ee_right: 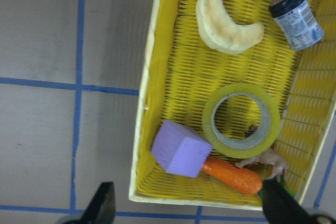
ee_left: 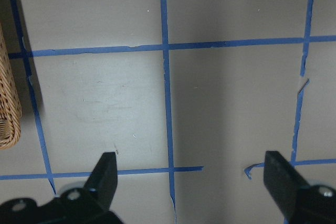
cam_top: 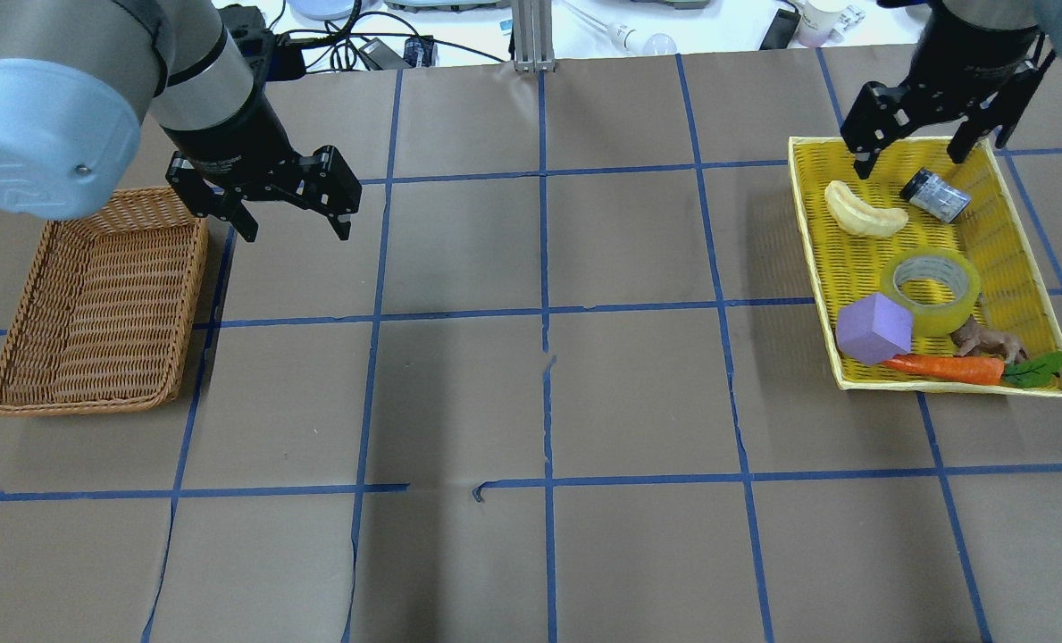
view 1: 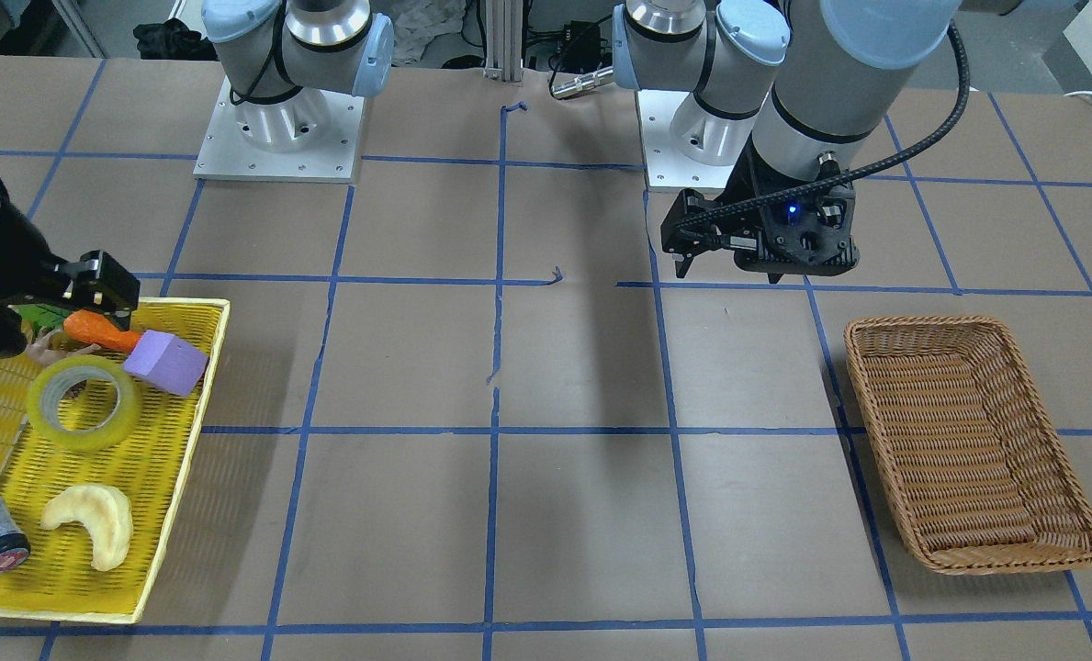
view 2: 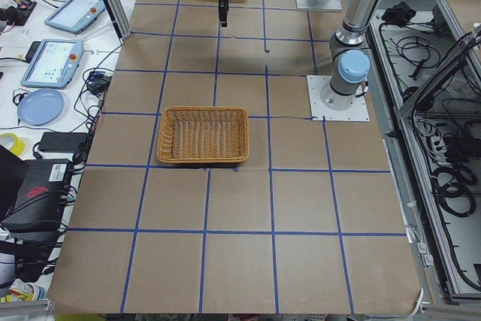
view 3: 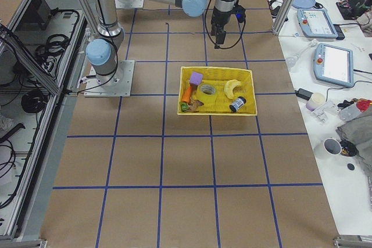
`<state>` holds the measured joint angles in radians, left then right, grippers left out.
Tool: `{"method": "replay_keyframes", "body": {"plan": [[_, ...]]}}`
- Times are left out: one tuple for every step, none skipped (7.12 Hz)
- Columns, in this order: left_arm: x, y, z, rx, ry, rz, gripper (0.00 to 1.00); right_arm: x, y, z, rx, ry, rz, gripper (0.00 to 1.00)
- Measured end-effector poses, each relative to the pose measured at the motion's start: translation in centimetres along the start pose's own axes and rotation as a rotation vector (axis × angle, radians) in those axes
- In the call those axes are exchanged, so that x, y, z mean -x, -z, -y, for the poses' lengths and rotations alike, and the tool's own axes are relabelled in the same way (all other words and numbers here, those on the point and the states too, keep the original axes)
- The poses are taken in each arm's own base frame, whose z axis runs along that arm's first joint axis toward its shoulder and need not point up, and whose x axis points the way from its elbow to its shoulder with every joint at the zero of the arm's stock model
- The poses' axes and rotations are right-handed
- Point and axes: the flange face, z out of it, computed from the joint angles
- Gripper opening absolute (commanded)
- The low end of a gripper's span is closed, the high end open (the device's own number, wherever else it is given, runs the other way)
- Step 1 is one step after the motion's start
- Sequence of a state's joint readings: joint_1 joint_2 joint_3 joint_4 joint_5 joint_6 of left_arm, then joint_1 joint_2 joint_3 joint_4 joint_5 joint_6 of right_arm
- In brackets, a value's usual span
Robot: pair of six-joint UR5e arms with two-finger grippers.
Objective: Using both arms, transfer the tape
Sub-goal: 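Move the right gripper down over the clear tape roll in the yellow basket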
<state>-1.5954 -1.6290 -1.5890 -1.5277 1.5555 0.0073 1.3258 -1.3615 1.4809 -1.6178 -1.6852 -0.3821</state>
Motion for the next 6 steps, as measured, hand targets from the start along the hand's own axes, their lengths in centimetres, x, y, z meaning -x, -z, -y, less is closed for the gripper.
{"method": "replay_keyframes", "body": {"plan": [[0.0,0.0,0.0,0.001,0.001,-0.004,1.0,-3.5,-3.1,0.8,0.024,0.019,-0.004,1.0],[-0.1,-0.2,0.0,0.003,0.001,-0.007,1.0,-6.1,-6.6,1.3,0.057,0.024,-0.012,1.0],[-0.2,-0.5,-0.1,0.009,0.0,-0.009,1.0,-8.0,-10.6,1.6,0.08,0.023,-0.021,1.0],[-0.2,-0.9,-0.2,0.017,-0.001,-0.01,1.0,-9.6,-14.6,1.3,0.075,0.022,-0.028,0.81],[-0.2,-1.3,-0.3,0.023,-0.001,-0.011,1.0,-10.2,-17.7,0.6,0.057,0.024,-0.037,0.76],[-0.2,-1.5,-0.4,0.026,-0.001,-0.011,1.0,-10.1,-19.9,-0.2,0.048,0.031,-0.041,0.33]]}}
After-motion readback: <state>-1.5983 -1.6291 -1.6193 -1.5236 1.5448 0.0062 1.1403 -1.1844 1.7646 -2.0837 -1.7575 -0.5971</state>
